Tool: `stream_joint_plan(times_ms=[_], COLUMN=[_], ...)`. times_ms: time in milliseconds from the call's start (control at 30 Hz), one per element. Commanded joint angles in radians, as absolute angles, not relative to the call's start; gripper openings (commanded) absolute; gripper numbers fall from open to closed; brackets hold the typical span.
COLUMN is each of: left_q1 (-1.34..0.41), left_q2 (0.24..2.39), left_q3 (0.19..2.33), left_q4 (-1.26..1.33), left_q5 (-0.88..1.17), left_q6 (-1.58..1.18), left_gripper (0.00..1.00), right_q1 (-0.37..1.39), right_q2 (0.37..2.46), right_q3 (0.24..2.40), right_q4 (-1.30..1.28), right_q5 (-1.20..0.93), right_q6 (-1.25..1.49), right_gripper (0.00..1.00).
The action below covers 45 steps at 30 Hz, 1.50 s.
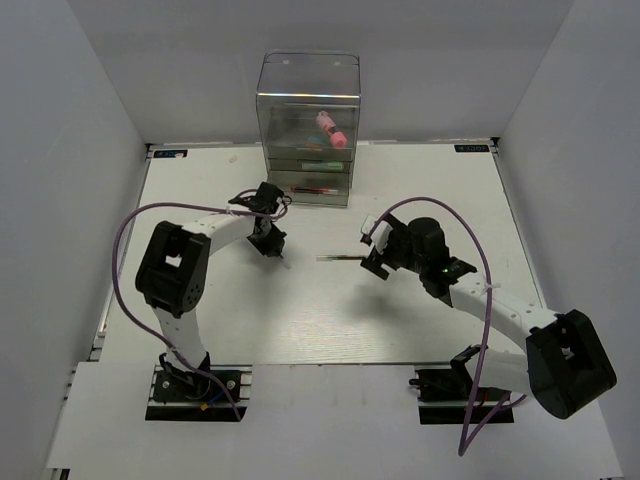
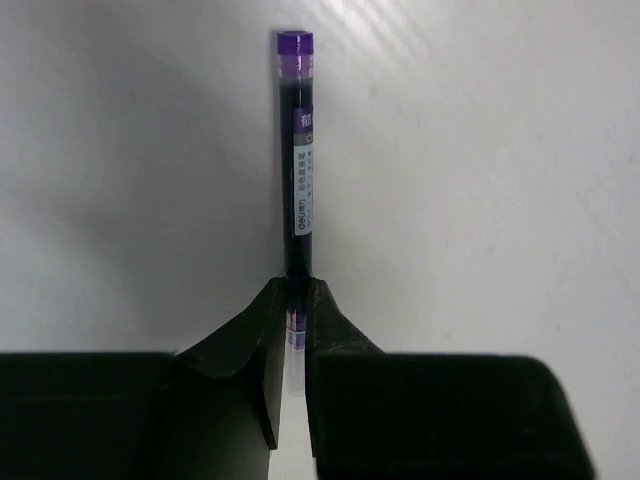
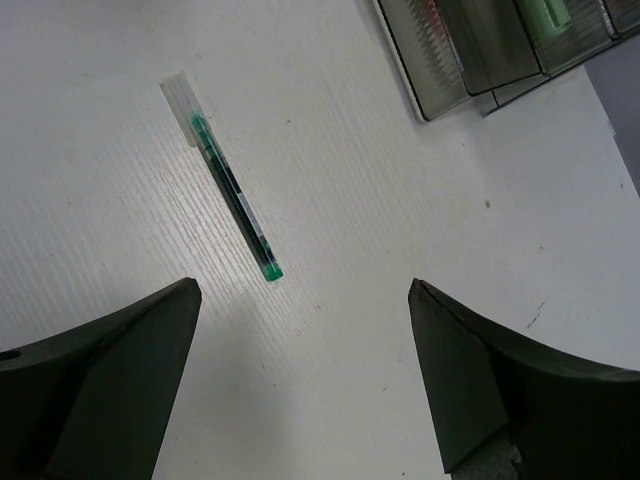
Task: Sort the stationery into containers
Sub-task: Pick up the pen from the center of the board, then place the pen in the drawer.
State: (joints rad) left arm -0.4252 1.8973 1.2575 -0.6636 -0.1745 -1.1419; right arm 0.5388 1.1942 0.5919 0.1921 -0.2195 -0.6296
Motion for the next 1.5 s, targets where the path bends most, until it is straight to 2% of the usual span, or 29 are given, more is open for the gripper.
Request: stream_joint_plan(times_ms=[0,267,367,533,833,1000,1067,1100,1133,1233,1267,1333,1467], left_q1=[-0.434,-0.434,-0.434,-0.434,-0.434,-0.434,-0.434,-0.434,-0.434,-0.425,-0.425,-0.425,-0.425], left_q2=[1.74,1.804,1.848,1.946,2.083,2.164,2.186,2.186,2.186,2.186,2.186,2.172,2.114], left_q3=[1.2,1.437,1.502,1.604,1.684,1.811,1.827,1.827,1.827,1.818,1.806,1.793,1.738], left_q4=[-0.514,-0.462,-0.422,-0.39,-0.35,-0.396,-0.417,-0.417,-0.417,-0.408,-0.394,-0.381,-0.338], left_q5=[-0.052,-0.005,-0.005,-0.025,-0.127,-0.147,-0.147,-0.147,-0.147,-0.126,-0.111,-0.098,-0.049], left_q6=[-1.111,-1.219,-1.278,-1.428,-1.601,-1.626,-1.626,-1.626,-1.626,-1.626,-1.626,-1.626,-1.588], left_gripper=[0.0,0.0,0.0,0.0,0.0,0.0,0.15,0.25,0.4,0.56,0.6,0.63,0.64], right_q1=[0.523,0.499,0.483,0.472,0.46,0.457,0.456,0.456,0.456,0.457,0.456,0.456,0.457], right_q2=[1.175,1.177,1.17,1.155,1.131,1.131,1.134,1.134,1.135,1.141,1.141,1.143,1.146], right_q3=[0.583,0.575,0.568,0.557,0.541,0.538,0.538,0.537,0.538,0.538,0.538,0.541,0.534], right_q4=[0.261,0.252,0.258,0.275,0.293,0.296,0.296,0.296,0.295,0.29,0.288,0.282,0.264], right_q5=[-0.232,-0.275,-0.288,-0.308,-0.305,-0.307,-0.305,-0.305,-0.307,-0.311,-0.317,-0.33,-0.399], right_q6=[-0.609,-0.604,-0.612,-0.607,-0.614,-0.609,-0.609,-0.611,-0.614,-0.615,-0.615,-0.614,-0.659], right_gripper=[0.9,0.9,0.84,0.8,0.8,0.83,0.86,0.86,0.88,0.9,0.9,0.9,0.88])
